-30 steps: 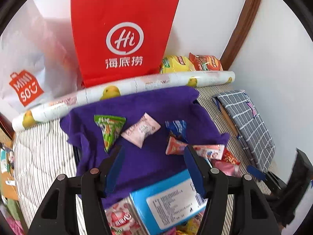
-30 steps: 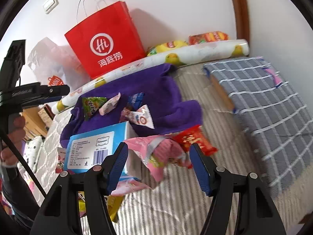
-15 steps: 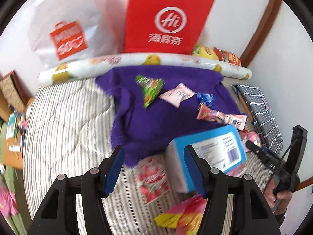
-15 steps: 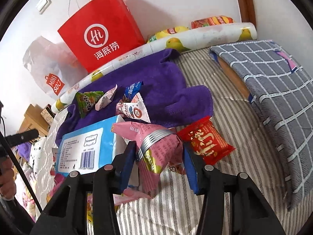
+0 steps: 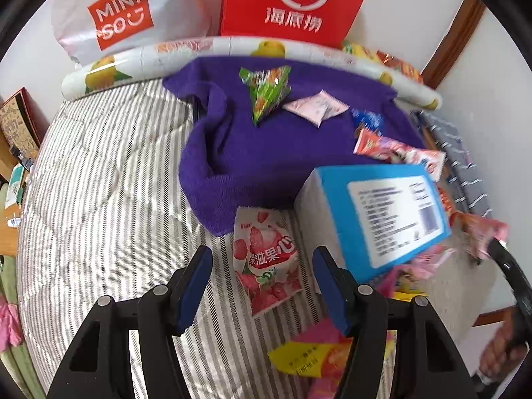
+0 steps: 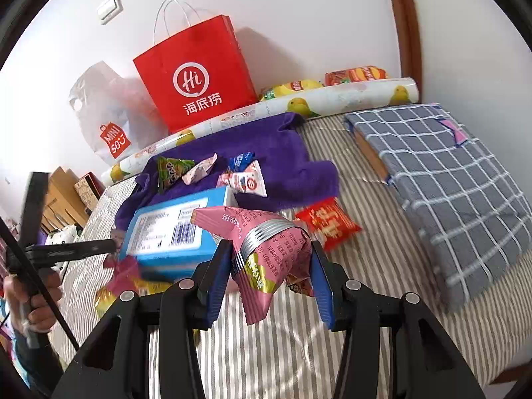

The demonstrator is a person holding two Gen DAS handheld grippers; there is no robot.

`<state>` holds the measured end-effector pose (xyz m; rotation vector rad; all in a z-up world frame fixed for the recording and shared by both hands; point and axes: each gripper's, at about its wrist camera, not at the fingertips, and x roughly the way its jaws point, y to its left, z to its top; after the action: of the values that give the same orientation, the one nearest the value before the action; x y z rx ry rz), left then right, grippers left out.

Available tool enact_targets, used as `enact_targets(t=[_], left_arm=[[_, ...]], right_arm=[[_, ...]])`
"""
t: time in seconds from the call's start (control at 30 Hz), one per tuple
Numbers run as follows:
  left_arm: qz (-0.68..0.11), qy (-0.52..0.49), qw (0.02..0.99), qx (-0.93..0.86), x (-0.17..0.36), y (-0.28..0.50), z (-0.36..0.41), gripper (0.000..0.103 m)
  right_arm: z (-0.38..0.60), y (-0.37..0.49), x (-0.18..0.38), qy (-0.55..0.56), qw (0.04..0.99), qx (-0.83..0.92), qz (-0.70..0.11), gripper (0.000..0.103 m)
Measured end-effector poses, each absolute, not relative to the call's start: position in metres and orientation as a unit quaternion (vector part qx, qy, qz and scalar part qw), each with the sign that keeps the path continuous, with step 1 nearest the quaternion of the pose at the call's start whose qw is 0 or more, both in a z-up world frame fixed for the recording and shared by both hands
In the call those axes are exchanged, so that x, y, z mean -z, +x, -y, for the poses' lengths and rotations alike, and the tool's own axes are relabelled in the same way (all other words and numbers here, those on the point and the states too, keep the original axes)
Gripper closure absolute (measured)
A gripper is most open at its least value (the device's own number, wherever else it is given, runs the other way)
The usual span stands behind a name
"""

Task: Organize snacks
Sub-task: 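Grasp the pink silver-banded packet with the right tool while the left tool reaches toward the loose snacks, then grasp the red-white strawberry candy packet with the left tool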

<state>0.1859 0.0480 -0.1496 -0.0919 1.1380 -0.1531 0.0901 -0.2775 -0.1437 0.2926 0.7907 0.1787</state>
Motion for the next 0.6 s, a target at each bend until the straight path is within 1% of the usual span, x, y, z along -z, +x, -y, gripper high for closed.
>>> enact_targets(t=[0.23,0.3,0.37,0.6], left_arm=[[-0.547,-0.028,0.834,0.061,0.174,0.194,-0.038,0.043],[-0.543,-0.028,0.837,0.066,0.174,0.193,-0.037,0.046],[-0.539,-0.024,0.839,0.071,0.173,0.192,-0.037,0.060],[-0.523,-0.017,0.850,0.056,0.160,0.182,-0.051,0.061]], right_arm=[[0.285,0.051,0.148,0.138,0.913,-0.060,-0.379,0.057],[0.285,0.046,0.147,0.133,0.916,-0.050,-0.375,0.057],[0.284,0.044,0.148,0.128,0.917,-0.046,-0.375,0.057],[0.277,0.049,0.149,0.127,0.918,-0.066,-0.371,0.057]])
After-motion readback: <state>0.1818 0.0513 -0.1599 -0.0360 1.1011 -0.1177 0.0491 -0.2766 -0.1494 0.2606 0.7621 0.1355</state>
